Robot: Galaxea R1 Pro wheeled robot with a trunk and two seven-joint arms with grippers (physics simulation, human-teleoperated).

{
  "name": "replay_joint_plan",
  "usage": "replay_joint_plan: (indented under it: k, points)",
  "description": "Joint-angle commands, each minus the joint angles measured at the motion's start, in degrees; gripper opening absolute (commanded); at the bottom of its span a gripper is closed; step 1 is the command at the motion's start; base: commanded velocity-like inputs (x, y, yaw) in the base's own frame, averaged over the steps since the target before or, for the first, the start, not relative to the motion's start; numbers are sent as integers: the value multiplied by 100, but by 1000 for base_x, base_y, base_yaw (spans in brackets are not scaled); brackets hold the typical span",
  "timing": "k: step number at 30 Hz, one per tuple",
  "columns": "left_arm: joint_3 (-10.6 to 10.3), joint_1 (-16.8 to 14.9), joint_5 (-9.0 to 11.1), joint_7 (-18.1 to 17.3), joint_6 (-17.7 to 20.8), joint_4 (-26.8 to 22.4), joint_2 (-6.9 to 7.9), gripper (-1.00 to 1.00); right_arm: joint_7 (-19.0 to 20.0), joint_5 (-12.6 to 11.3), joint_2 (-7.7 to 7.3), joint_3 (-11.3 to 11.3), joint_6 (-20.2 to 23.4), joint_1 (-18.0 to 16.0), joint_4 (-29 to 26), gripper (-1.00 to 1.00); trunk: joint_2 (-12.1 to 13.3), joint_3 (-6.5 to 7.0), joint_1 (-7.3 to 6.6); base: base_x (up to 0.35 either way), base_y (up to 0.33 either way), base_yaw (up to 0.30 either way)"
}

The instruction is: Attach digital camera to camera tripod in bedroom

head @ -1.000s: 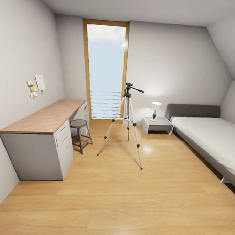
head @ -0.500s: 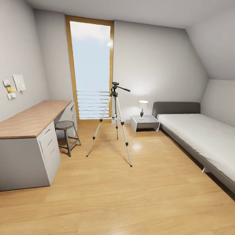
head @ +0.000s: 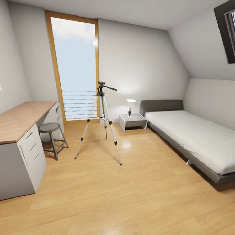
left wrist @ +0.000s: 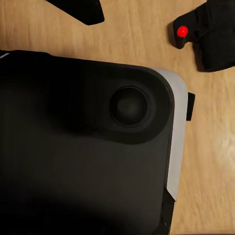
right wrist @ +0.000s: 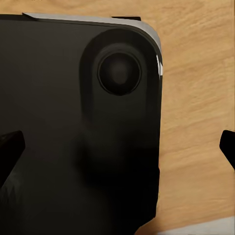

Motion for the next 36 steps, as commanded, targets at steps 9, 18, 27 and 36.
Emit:
replay_joint_plan:
  k: [9,18,27,36]
  points:
    - [0,1,42,2,-12,-4,-6,100,-2,-7,0,-5,-19,-2,1,100,-2,-4,0,0,0,-244]
    - [0,1,27,6,-12,-14,-4,100,-2,-8,-6,-21,-20,-1,1,100,-2,-4,0,0,0,-244]
    - [0,1,25,3,-12,-19,-9,100,-2,4,-7,0,-25,-1,1,100,-2,-4,0,0,0,-244]
    - [-1,1,24,-1,-12,-27,-10,100,-2,24,14,34,-22,-2,1,100,-2,-4,0,9,0,-213]
